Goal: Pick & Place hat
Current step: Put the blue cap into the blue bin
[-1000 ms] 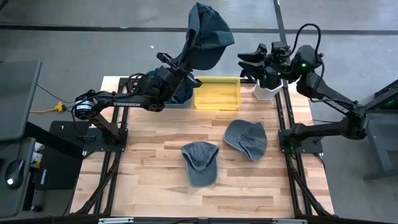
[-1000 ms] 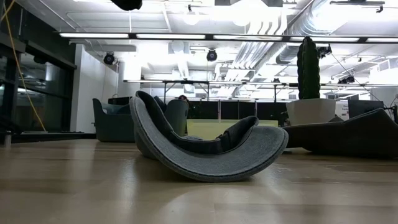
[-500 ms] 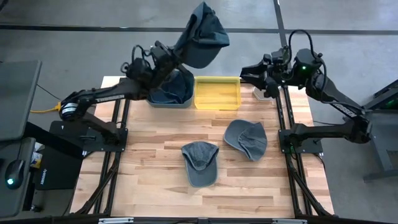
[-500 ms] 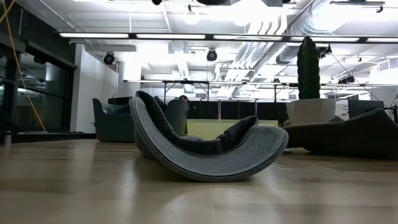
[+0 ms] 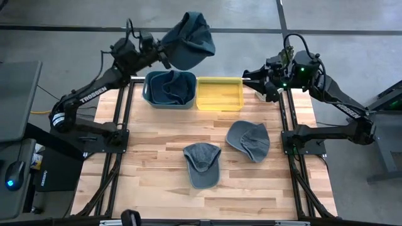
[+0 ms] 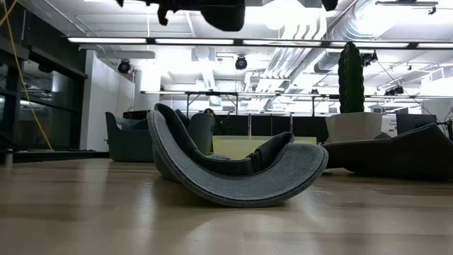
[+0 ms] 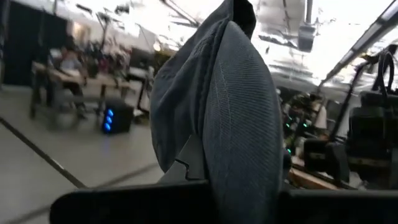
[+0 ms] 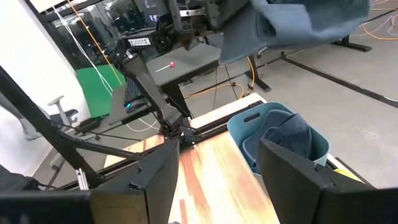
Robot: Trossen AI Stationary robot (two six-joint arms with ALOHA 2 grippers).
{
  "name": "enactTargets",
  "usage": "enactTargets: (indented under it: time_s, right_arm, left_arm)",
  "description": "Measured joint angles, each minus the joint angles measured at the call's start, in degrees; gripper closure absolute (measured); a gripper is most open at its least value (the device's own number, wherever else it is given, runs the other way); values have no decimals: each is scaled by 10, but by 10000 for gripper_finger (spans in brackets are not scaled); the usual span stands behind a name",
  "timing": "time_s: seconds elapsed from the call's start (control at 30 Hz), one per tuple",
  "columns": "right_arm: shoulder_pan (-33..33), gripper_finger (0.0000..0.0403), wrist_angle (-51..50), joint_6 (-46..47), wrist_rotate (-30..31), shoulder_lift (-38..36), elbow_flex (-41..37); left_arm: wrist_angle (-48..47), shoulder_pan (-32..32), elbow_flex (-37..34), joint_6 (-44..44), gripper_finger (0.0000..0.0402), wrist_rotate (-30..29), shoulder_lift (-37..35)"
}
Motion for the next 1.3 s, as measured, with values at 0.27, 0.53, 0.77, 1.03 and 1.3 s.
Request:
enactTargets:
  time_s: [0.27,0.53,0.77,1.03,1.3]
  right_arm:
    - [0,192,-1,0,19,0,0]
    - [0,192,-3,0,30,4,0]
    - [1,192,-3,0,51,7,0]
    - [4,192,-2,1,77,7,0]
    - [4,192,-3,5,89,7,0]
  left_arm:
    - [-66,130,0,-121,401,205,-1]
    - [-143,247,0,-165,401,402,40]
    - [-222,304,0,-156,401,563,105]
    - [-408,303,0,-6,401,540,159]
    - [-485,302,0,82,401,468,182]
